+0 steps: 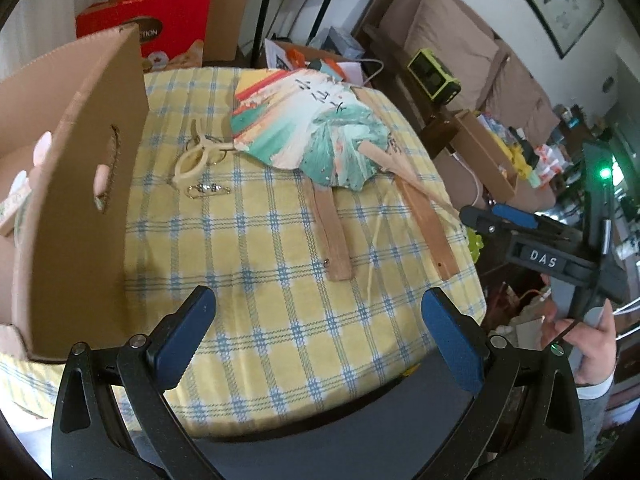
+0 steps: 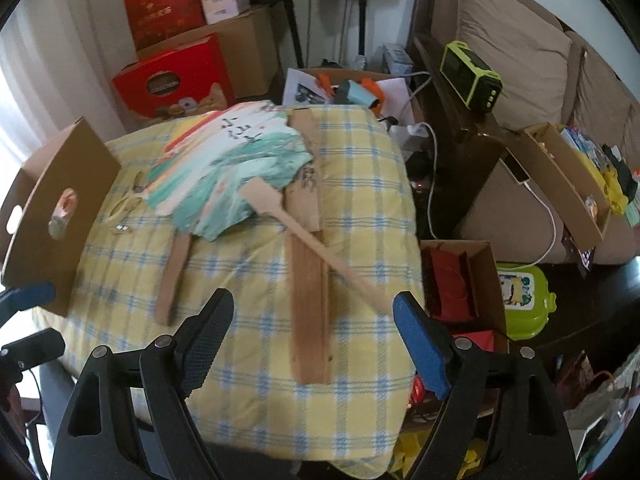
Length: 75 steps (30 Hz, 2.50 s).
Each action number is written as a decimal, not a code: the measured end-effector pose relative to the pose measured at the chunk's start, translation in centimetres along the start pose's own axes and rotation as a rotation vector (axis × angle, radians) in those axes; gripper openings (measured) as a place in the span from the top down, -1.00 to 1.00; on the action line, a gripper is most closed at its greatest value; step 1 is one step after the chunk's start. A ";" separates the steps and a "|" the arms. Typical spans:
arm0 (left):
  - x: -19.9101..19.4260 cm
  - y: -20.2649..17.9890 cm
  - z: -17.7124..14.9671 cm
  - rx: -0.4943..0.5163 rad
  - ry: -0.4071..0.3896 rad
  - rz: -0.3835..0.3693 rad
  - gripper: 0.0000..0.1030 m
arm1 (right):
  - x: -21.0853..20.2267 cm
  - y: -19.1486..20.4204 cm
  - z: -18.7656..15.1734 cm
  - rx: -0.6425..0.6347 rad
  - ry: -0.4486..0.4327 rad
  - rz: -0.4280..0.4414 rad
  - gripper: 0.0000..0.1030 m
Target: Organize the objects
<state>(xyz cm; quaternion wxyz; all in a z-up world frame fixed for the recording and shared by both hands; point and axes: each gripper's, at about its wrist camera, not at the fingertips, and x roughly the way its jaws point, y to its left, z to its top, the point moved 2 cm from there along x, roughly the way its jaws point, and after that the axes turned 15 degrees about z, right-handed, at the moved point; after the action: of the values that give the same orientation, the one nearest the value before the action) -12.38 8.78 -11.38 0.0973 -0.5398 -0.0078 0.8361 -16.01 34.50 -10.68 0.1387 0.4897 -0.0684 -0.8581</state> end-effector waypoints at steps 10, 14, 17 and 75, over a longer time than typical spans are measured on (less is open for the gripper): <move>2.4 -0.8 1.4 -0.008 0.026 0.002 -0.99 | 1.8 -3.0 1.5 -0.012 0.017 -0.045 -0.39; 3.2 -0.9 2.1 -0.009 0.039 -0.002 -0.99 | 2.7 -3.7 2.0 -0.015 0.028 -0.041 -0.35; 4.0 -0.8 2.5 -0.022 0.055 -0.012 -0.99 | 3.3 -3.9 2.2 -0.027 0.038 -0.038 -0.27; 6.7 -1.4 2.3 -0.091 0.163 -0.170 -0.99 | 2.6 -0.9 -1.0 -0.025 0.048 0.137 0.46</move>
<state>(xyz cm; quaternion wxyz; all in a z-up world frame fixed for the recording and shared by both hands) -16.88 11.54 -16.27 0.1435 -0.6073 -0.0834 0.7770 -16.50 34.55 -13.52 0.2049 0.5023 -0.0878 -0.8355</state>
